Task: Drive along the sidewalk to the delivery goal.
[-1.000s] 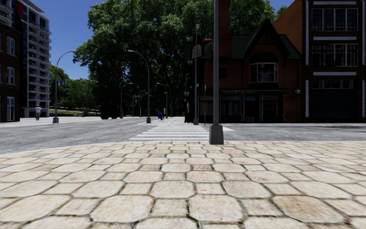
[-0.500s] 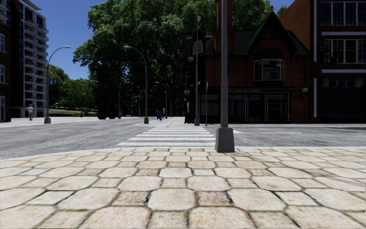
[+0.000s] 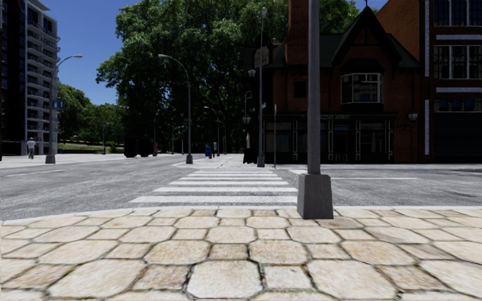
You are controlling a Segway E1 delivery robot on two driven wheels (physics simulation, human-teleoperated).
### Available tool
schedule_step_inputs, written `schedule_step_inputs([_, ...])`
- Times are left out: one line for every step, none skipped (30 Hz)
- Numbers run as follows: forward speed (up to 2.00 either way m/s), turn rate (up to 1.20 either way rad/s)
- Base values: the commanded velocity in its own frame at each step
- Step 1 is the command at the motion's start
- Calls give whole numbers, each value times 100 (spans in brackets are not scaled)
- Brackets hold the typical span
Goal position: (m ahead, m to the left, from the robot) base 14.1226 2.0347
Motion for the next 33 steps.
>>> schedule_step_inputs([200, 0])
schedule_step_inputs([200, 0])
schedule_step_inputs([200, 0])
schedule_step_inputs([200, 0])
schedule_step_inputs([200, 0])
schedule_step_inputs([200, 0])
schedule_step_inputs([200, 0])
schedule_step_inputs([200, 0])
schedule_step_inputs([200, 0])
schedule_step_inputs([200, 0])
schedule_step_inputs([200, 0])
schedule_step_inputs([200, 0])
schedule_step_inputs([200, 0])
schedule_step_inputs([200, 0])
schedule_step_inputs([200, 0])
schedule_step_inputs([200, 0])
schedule_step_inputs([200, 0])
schedule_step_inputs([200, 0])
schedule_step_inputs([200, 0])
schedule_step_inputs([200, 0])
schedule_step_inputs([200, 0])
schedule_step_inputs([200, 0])
schedule_step_inputs([200, 0])
schedule_step_inputs([200, 0])
schedule_step_inputs([200, 0])
schedule_step_inputs([200, 0])
schedule_step_inputs([200, 0])
schedule_step_inputs([200, 0])
schedule_step_inputs([200, 0])
schedule_step_inputs([200, 0])
schedule_step_inputs([200, 0])
schedule_step_inputs([200, 0])
schedule_step_inputs([200, 0])
